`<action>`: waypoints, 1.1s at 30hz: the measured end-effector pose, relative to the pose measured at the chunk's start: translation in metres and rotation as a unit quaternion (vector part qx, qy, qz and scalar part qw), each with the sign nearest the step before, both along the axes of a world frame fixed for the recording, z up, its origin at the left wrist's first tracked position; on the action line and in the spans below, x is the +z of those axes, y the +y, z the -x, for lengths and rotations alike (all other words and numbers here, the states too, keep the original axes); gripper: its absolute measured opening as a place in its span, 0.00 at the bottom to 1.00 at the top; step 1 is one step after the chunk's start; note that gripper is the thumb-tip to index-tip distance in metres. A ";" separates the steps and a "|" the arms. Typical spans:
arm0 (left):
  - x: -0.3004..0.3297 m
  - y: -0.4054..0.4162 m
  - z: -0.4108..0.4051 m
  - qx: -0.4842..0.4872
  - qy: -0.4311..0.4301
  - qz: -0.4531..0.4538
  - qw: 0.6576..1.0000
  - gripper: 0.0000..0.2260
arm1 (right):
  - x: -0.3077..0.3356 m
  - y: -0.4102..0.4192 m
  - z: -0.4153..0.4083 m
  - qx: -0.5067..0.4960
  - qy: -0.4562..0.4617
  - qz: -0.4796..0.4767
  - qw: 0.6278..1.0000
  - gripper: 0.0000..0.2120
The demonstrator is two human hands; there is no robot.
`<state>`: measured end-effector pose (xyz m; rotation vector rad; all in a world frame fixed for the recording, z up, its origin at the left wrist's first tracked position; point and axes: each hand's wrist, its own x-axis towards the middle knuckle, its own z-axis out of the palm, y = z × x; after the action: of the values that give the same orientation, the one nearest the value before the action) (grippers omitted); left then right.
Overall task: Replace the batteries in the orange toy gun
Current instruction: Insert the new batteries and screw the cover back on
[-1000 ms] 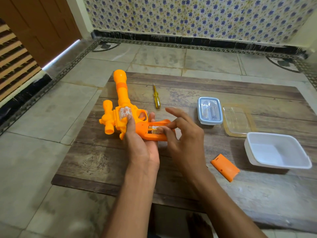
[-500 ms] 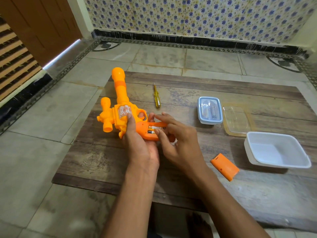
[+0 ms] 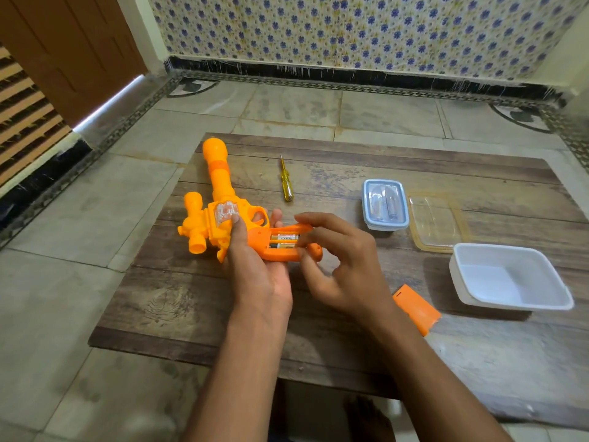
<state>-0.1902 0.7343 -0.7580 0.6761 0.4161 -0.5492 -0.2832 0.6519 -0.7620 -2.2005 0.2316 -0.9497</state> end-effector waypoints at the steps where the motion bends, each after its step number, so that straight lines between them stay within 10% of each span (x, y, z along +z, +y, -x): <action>1: -0.001 0.000 -0.001 -0.001 -0.001 -0.002 1.000 0.25 | 0.001 0.000 0.000 0.005 0.003 0.014 1.000 0.03; 14: -0.001 0.000 -0.008 0.010 -0.003 -0.004 1.000 0.25 | -0.001 -0.003 -0.005 0.029 0.025 0.028 0.999 0.02; 19: 0.010 0.001 0.002 -0.027 -0.014 -0.031 0.999 0.09 | 0.001 -0.002 -0.001 0.005 0.015 0.016 1.000 0.05; 24: 0.007 -0.003 0.000 0.006 -0.027 -0.021 0.999 0.27 | 0.011 -0.010 0.013 -0.074 0.014 0.040 0.996 0.05; 33: 0.014 -0.009 0.007 -0.011 -0.015 -0.049 0.999 0.33 | 0.039 -0.015 0.086 -0.141 0.290 0.056 0.945 0.06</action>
<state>-0.1976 0.7250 -0.7441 0.7826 0.4104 -0.5416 -0.3689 0.6371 -0.7234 -2.5546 0.8017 -0.4333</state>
